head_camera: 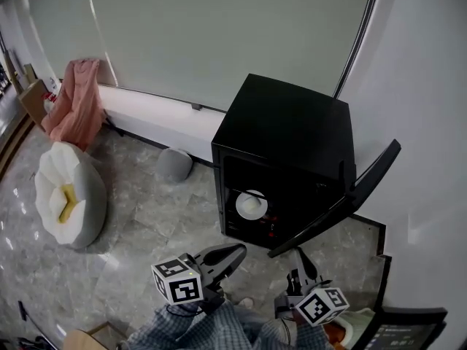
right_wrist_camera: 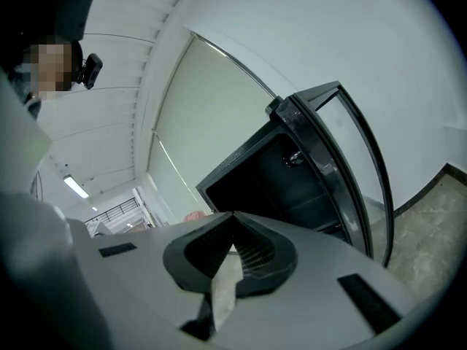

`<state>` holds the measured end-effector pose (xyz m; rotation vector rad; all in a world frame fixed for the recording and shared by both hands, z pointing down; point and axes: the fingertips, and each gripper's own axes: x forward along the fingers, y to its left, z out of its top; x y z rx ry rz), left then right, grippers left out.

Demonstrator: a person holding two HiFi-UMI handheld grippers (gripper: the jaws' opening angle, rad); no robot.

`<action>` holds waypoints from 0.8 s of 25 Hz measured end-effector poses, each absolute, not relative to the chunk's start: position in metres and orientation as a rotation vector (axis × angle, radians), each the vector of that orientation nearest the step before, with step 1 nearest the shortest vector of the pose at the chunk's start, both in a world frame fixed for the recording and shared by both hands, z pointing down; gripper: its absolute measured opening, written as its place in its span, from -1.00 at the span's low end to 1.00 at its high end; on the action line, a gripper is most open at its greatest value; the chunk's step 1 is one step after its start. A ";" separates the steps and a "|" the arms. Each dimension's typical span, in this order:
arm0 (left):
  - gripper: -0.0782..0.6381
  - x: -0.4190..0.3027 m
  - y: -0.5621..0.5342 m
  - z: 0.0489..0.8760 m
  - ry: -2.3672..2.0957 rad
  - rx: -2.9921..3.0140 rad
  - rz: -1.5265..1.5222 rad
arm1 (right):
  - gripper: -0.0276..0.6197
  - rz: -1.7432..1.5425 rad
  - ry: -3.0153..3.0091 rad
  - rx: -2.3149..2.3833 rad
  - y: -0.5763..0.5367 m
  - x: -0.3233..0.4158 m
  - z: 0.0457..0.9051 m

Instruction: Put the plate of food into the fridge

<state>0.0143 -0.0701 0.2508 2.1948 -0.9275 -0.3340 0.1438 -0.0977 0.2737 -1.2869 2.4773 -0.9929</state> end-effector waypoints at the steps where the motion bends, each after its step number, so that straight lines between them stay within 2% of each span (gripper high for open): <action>1: -0.76 0.015 -0.070 0.247 -0.927 2.211 -0.329 | -0.89 -0.986 2.483 -1.283 -0.097 0.143 0.269; 9: -0.76 0.025 -0.072 0.217 -0.918 2.339 -0.295 | -0.89 -0.825 2.602 -1.230 -0.094 0.133 0.233; 20: -0.76 0.037 -0.079 0.213 -0.887 2.400 -0.237 | -0.89 -0.808 2.519 -1.214 -0.106 0.140 0.219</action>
